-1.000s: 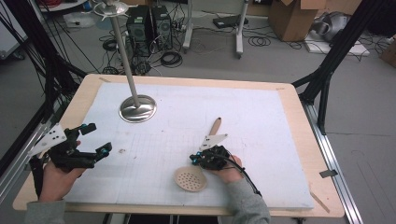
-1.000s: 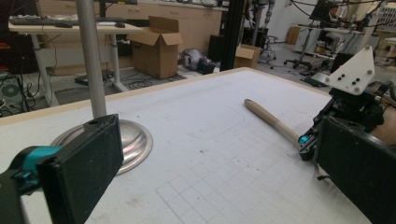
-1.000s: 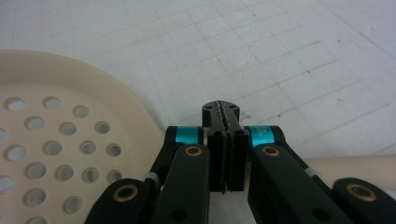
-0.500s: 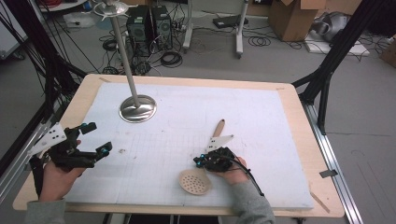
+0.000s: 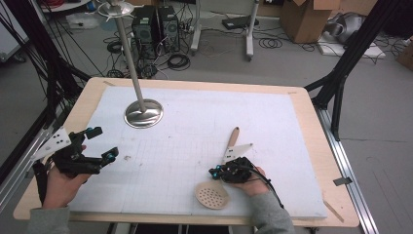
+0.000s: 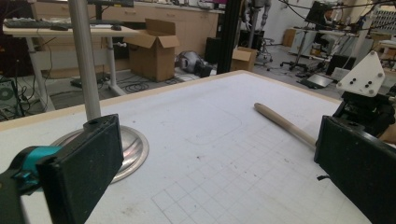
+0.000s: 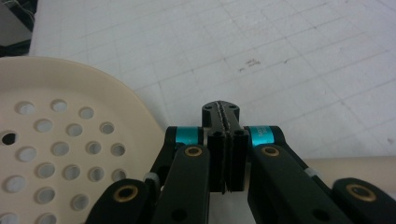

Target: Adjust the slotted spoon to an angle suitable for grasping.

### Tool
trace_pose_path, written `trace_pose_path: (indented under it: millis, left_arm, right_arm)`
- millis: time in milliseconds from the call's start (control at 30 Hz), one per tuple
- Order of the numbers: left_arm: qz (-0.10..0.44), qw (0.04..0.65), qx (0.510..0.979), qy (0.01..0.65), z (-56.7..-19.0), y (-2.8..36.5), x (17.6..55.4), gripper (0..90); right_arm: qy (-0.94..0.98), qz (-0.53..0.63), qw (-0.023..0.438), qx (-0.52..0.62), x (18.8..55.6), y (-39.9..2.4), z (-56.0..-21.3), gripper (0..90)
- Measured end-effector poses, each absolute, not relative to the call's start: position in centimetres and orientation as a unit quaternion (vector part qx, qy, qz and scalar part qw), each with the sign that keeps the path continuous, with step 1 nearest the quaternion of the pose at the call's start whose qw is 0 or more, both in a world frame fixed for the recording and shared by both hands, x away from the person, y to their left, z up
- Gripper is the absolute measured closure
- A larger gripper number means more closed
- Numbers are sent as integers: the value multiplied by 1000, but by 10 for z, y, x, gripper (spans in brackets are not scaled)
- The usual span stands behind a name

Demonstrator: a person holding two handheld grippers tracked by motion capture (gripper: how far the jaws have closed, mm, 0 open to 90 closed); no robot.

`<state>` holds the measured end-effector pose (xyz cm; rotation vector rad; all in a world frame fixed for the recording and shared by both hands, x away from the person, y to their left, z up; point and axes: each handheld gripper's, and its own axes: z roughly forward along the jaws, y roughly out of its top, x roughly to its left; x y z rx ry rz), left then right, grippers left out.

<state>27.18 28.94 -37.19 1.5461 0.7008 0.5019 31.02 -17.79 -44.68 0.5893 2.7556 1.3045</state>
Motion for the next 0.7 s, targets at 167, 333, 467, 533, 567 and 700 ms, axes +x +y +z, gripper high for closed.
trace_pose_path:
  millis: [167, 333, 467, 533, 567, 700]
  left_arm:
    - [218, 634, 676, 306, -372, 288, 273, 18]
    - [216, 634, 677, 304, -372, 287, 273, 18]
    - [215, 634, 678, 304, -372, 285, 274, 18]
    - [214, 634, 678, 305, -373, 285, 275, 18]
    - [213, 633, 679, 304, -373, 284, 275, 18]
    - [213, 633, 680, 303, -373, 282, 275, 17]
  right_arm:
    - [889, 418, 7, 188, 307, -189, -446, 900]
    - [888, 420, -5, 188, 305, -199, -447, 900]
    - [888, 420, -6, 189, 304, -201, -447, 900]
    - [890, 417, 0, 184, 304, -200, -446, 900]
    - [889, 419, 4, 185, 304, -201, -445, 900]
    - [873, 439, 28, 210, 307, -214, -439, 900]
